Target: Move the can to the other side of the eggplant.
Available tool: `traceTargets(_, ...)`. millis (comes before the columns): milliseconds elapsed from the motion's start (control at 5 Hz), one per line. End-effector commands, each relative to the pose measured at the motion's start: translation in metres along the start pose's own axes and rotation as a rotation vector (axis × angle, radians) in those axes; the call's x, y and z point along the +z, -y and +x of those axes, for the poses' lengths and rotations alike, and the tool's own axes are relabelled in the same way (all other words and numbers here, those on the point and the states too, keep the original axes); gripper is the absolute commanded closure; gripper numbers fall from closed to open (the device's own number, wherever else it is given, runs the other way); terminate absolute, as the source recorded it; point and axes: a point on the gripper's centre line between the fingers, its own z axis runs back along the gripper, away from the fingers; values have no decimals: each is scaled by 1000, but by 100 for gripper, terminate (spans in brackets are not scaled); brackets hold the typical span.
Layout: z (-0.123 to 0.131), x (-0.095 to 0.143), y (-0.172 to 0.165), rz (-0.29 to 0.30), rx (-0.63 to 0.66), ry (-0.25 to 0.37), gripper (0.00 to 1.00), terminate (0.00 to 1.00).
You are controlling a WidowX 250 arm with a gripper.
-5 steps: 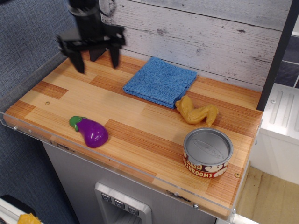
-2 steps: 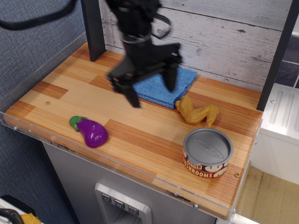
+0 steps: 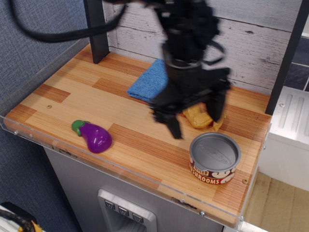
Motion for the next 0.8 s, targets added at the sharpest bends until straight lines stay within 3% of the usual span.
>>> traceTargets(0, -33, -3, 38, 20, 88, -129, 0, 0)
traceTargets(400, -54, -23, 50, 35, 126, -251, 0, 0)
traceTargets(600, -61, -30, 50, 55, 140, -263, 0, 0)
